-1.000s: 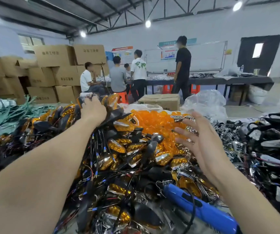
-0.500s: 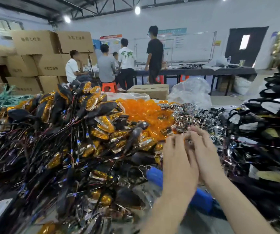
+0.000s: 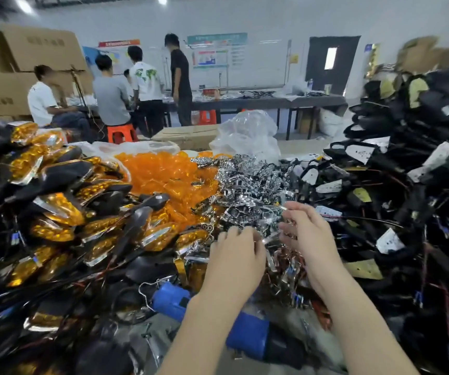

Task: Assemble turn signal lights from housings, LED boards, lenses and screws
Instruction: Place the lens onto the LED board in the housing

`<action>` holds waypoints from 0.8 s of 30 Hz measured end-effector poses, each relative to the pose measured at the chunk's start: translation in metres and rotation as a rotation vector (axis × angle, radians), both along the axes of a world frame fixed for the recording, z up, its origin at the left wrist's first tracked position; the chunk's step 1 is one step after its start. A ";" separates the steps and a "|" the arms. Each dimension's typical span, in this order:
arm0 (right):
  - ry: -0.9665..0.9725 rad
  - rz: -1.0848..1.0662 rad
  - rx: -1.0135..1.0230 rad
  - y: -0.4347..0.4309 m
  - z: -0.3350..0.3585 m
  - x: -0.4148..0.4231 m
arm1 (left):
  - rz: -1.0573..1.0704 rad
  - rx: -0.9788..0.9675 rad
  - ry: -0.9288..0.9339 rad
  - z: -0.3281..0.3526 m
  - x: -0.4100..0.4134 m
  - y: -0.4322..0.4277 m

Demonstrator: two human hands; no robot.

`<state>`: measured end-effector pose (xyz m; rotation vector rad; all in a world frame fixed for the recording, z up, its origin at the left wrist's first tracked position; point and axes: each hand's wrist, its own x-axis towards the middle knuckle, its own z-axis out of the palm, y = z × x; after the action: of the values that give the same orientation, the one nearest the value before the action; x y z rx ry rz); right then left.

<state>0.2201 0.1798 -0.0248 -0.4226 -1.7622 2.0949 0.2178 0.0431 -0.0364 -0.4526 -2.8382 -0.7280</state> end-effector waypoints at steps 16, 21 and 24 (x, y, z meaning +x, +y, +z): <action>-0.109 -0.092 0.822 0.013 -0.028 -0.027 | 0.023 -0.043 -0.081 -0.021 -0.041 0.017; -0.140 -0.088 0.631 0.011 -0.027 -0.028 | -0.014 0.104 -0.094 -0.017 -0.041 0.017; -0.063 -0.039 0.002 0.012 -0.017 -0.030 | -0.051 0.274 -0.056 -0.011 -0.046 0.017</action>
<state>0.1905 0.1921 -0.0413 -0.5240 -1.7764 2.0738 0.1722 0.0605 -0.0473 -0.4676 -2.7272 -1.1365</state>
